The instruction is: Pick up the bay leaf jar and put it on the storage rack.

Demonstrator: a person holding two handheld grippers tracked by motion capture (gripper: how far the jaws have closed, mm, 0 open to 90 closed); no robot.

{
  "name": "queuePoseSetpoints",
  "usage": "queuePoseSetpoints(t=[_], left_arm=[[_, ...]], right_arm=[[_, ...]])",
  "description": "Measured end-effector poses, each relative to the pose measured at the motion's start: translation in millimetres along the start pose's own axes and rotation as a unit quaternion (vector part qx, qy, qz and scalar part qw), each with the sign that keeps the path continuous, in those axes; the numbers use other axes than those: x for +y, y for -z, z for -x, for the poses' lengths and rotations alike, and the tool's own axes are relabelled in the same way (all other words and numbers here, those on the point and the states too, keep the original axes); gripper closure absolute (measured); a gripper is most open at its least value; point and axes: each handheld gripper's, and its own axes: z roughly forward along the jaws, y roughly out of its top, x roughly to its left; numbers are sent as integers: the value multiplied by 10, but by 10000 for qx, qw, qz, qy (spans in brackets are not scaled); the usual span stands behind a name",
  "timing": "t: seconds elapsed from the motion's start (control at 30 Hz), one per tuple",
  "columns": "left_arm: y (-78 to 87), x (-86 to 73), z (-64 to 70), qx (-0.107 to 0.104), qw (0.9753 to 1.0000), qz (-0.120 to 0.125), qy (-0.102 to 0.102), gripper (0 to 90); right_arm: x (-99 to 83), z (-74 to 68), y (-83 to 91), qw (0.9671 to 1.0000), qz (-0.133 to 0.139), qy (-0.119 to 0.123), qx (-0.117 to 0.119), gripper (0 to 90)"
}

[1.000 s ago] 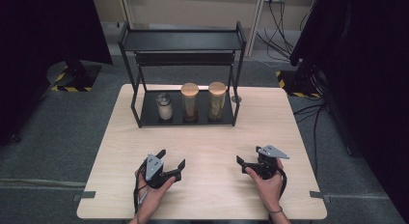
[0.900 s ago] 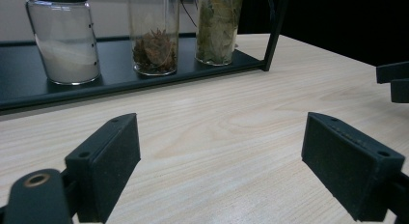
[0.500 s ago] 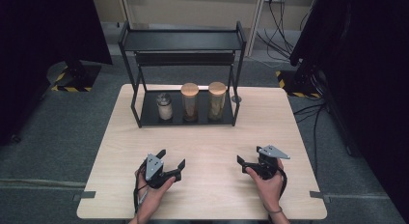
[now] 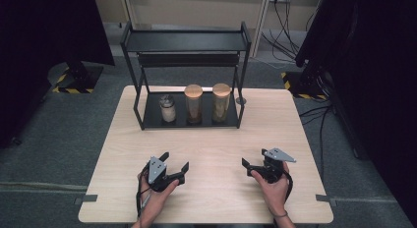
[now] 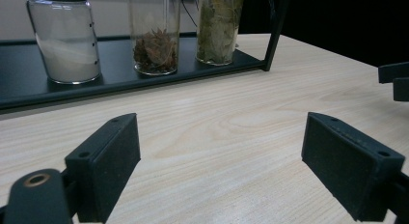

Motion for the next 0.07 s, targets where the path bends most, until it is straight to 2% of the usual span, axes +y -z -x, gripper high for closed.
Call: queuePoseSetpoints(t=[0.07], left_arm=[[0, 0, -2, -17, 10000, 11, 20, 130]], right_arm=[[0, 0, -1, 10000, -5, -5, -1, 32]])
